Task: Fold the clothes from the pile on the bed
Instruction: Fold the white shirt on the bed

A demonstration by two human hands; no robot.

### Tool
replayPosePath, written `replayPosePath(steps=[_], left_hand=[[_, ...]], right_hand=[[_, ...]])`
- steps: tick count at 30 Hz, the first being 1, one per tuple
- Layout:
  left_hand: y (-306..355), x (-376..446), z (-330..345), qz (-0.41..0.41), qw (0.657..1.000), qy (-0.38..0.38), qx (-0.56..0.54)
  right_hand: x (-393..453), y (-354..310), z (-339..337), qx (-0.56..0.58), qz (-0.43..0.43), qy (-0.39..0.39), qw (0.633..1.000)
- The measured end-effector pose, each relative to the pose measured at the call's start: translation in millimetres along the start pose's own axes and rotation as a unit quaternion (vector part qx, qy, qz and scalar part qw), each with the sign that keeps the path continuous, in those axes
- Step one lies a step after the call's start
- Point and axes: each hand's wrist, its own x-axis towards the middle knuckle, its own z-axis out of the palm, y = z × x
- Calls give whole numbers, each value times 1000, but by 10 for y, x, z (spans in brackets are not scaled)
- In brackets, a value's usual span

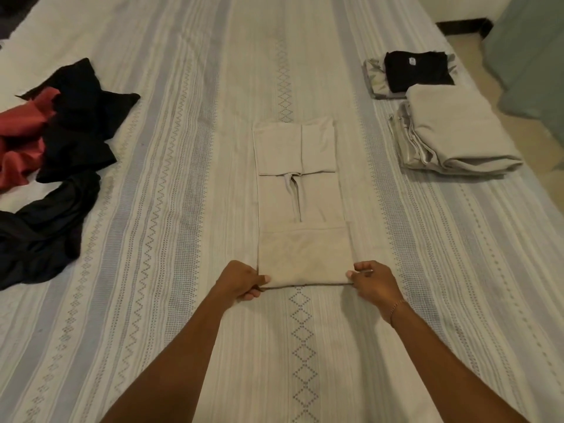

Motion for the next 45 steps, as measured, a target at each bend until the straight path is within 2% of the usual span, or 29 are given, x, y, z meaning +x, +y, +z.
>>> replayPosePath(steps=[6,11,15,22,27,36,42,45], left_hand=[[-209,-352,31,44,991,13,-128],[-425,-662,66,88,986,30,-142],[-691,-925,52,116,983,-19,-139],[-880,-1238,67,83,976,-81,-187],[-675,-1106,12,78,969,-100,-211],[153,-491,-321,138,958,-92,-233],[488,160,-308,125,973,-24,-190],[559,394,-239,97,977,18,-190]], right_hand=[[-298,30,-99,90,-32,6,995],[-621,167,-199,74,-66,-27,995],[-1004,313,-275,89,-48,-51,994],[-1534,482,-531,146,-2,-83,986],[-1289,147,-605,152,3,-97,984],[-502,-853,-538,188,30,-92,977],[182,-1096,-219,244,74,-62,965],[398,-1071,-31,232,56,-31,971]])
